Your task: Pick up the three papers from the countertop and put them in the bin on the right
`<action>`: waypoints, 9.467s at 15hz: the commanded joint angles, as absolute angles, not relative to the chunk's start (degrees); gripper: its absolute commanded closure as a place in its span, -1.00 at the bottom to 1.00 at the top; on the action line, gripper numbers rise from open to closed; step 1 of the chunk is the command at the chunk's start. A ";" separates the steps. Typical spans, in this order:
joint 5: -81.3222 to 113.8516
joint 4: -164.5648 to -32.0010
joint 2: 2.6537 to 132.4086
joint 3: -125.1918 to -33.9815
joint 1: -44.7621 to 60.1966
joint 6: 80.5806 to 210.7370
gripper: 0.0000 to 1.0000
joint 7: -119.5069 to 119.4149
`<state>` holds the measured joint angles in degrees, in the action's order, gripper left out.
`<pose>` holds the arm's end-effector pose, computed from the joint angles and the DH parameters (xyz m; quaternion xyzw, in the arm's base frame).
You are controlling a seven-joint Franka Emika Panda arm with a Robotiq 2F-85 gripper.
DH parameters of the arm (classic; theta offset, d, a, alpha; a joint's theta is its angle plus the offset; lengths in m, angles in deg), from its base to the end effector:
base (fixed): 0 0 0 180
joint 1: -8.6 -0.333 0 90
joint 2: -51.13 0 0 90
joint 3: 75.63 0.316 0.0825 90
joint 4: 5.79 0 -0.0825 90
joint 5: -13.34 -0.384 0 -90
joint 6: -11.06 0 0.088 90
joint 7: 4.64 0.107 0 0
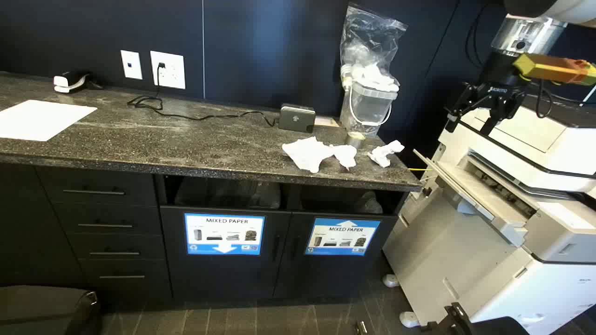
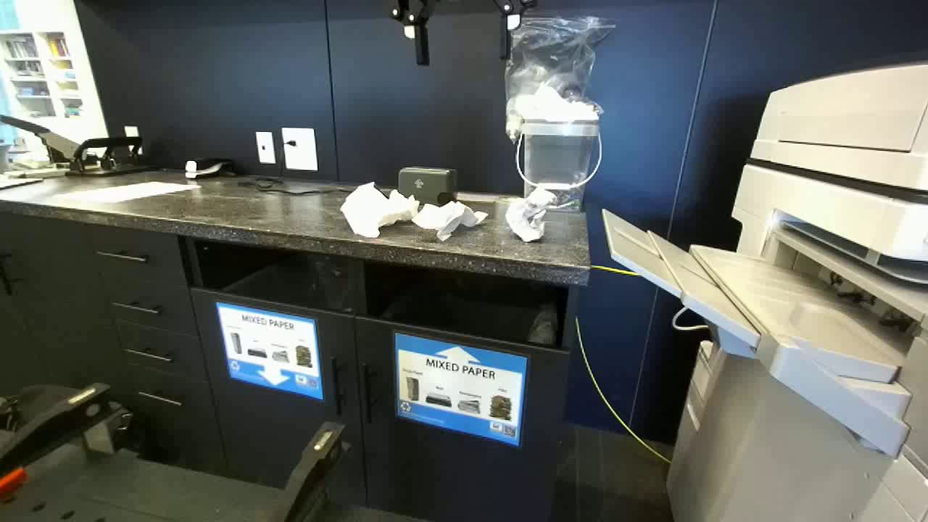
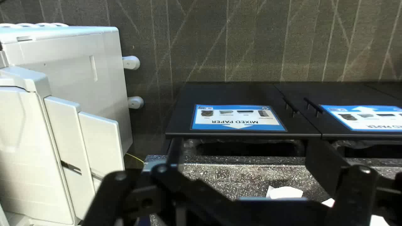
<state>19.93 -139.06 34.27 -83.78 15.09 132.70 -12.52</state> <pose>0.4488 -0.1252 0.4625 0.9981 -0.0288 0.0382 0.0377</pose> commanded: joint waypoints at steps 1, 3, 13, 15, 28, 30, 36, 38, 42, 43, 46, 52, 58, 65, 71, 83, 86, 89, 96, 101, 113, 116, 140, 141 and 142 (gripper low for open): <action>19.87 -138.78 34.30 -83.64 15.22 132.62 -1.00 -12.55; 19.87 -138.39 34.16 -83.64 15.22 132.62 -1.00 -12.55; 13.66 -136.46 44.66 -84.03 13.44 143.48 -1.00 -16.62; 10.81 -135.17 49.58 -83.74 13.00 149.02 -1.00 -17.91; 7.24 -105.80 88.04 -81.54 14.52 174.22 -1.00 -2.50; 7.53 -101.56 91.52 -82.61 14.11 174.78 -1.00 0.56; 8.34 -93.29 98.15 -86.57 12.20 176.10 -1.00 7.04; 8.54 -91.45 99.82 -87.68 11.50 175.90 -1.00 8.55; 8.39 -88.07 102.79 -88.86 10.91 175.36 -1.00 10.75; 8.31 -87.14 103.57 -89.02 10.87 175.15 -1.00 11.18; 8.12 -84.41 106.00 -89.64 10.64 174.99 -1.00 12.75; 8.19 -79.66 109.82 -91.29 10.23 174.77 -0.50 15.21; 8.37 -76.23 112.19 -92.42 10.34 174.08 0.33 16.35; 10.19 -73.71 113.00 -93.90 9.96 167.81 0.74 16.48; 12.94 -73.04 108.89 -86.37 13.87 147.85 0.66 4.71; 12.75 -94.44 92.32 -80.57 18.55 135.89 0.68 -13.34; 12.01 -102.61 86.92 -79.44 19.97 138.15 0.67 -17.35; 11.04 -111.06 81.91 -78.54 21.40 142.51 0.72 -20.82; 8.71 -131.38 74.13 -75.86 22.09 154.15 0.77 -27.83; 5.98 -140.40 75.58 -71.89 22.59 166.61 0.73 -30.23; 20.92 -141.16 97.19 -60.72 32.12 205.06 0.80 -28.37; 29.80 -136.50 104.87 -61.32 33.92 212.92 0.79 -26.76; 36.17 -98.82 131.40 -68.17 26.52 239.60 0.79 -0.29; 35.93 -97.04 132.98 -68.16 26.52 239.77 0.79 0.32; 35.35 -95.03 134.48 -68.04 26.27 240.30 0.79 0.96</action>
